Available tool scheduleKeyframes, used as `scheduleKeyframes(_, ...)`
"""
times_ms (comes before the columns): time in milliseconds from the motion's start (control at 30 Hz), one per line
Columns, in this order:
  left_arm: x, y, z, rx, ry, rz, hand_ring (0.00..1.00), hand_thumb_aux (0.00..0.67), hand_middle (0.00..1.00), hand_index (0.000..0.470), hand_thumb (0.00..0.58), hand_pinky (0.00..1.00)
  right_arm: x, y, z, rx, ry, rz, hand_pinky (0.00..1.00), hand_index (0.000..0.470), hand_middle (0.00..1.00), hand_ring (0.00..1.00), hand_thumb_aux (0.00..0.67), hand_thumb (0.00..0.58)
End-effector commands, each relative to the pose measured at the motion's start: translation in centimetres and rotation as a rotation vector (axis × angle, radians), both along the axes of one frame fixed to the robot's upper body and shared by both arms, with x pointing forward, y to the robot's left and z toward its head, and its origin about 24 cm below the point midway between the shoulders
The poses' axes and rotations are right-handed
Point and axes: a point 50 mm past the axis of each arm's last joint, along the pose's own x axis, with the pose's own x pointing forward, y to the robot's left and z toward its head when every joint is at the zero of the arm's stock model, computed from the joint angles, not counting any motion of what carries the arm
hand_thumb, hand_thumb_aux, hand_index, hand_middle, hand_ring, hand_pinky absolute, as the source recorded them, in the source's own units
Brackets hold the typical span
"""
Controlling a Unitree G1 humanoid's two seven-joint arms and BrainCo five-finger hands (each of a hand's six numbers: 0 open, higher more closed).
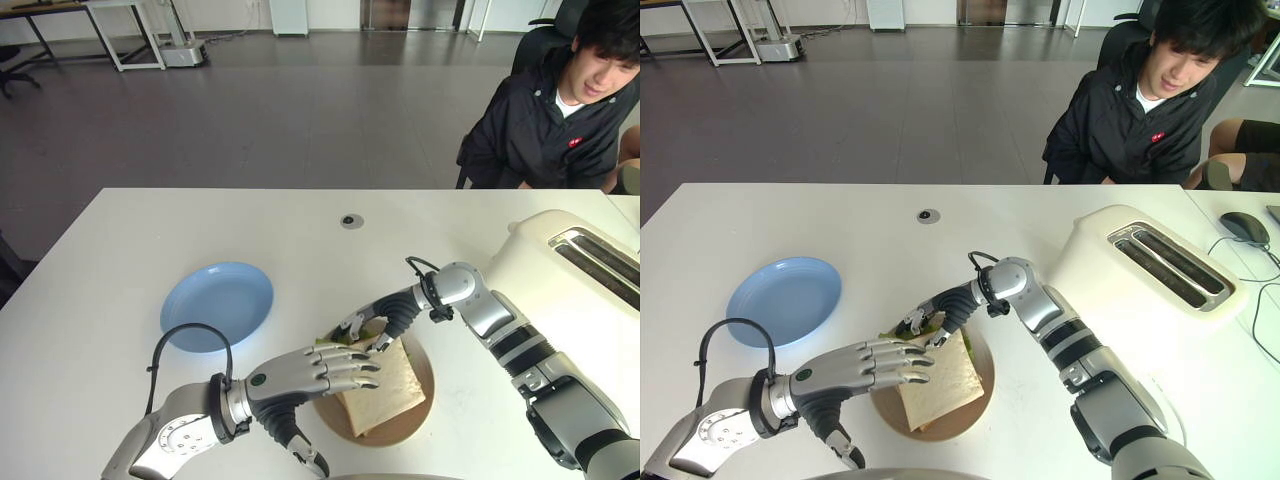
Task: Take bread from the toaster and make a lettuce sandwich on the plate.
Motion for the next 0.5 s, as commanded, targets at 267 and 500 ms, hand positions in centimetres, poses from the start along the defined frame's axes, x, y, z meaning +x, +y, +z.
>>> scheduleKeyframes(267, 1.5, -0.1, -2.7, 0.225, -0.087, 0.047, 0.0, 0.0, 0.0, 0.0, 0.0, 0.0, -0.3, 0.4, -0.6, -0.018, 0.006, 0.034, 0.0, 0.47, 0.0, 0.0, 0.67, 0.58)
scheduleKeyframes(500, 1.7, 0.7, -5.9, 0.35, -0.033, 0.072, 0.0, 0.0, 0.0, 0.0, 0.0, 0.0, -0.4, 0.1, 0.0, 0.002, 0.0, 0.035, 0.0, 0.323, 0.0, 0.0, 0.46, 0.523)
